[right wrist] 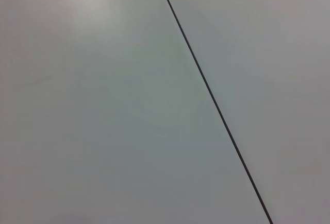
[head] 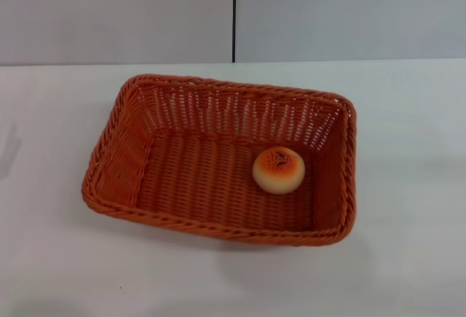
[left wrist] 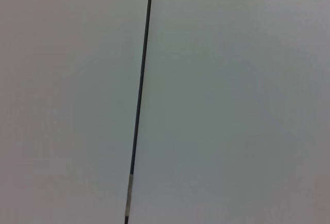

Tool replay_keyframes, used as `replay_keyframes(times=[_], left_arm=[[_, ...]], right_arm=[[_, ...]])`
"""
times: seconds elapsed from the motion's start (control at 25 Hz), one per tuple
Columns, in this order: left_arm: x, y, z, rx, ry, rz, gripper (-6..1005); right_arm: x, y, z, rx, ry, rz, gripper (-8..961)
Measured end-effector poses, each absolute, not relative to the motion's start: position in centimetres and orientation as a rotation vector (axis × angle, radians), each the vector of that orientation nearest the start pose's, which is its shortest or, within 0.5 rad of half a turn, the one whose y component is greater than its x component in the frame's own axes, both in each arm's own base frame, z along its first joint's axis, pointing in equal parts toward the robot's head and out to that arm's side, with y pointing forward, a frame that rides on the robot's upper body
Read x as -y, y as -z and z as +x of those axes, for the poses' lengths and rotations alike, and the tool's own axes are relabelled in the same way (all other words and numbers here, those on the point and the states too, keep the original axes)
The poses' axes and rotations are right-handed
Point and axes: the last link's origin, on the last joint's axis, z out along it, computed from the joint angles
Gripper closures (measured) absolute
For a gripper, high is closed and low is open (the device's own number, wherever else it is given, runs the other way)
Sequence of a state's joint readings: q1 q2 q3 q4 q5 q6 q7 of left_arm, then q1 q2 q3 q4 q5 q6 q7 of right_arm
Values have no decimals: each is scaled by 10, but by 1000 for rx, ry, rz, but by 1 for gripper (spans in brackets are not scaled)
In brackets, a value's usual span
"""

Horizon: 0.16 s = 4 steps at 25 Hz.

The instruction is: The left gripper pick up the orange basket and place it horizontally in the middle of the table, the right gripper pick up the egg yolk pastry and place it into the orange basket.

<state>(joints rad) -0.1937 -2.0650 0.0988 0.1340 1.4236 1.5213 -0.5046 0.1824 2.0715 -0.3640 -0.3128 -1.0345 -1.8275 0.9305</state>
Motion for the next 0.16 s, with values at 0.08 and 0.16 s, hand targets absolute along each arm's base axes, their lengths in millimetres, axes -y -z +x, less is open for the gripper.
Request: replay_keyframes(times=[0.08,0.16], left_arm=[[-227,-49,-392,562,794,-1491,256],[-229,-48,-392,549,779,-1497,256]], right_arm=[[-223,-111,349,-409,-1336,-1389,326],[-227,-108,350,-425,-1327,-1385,326]])
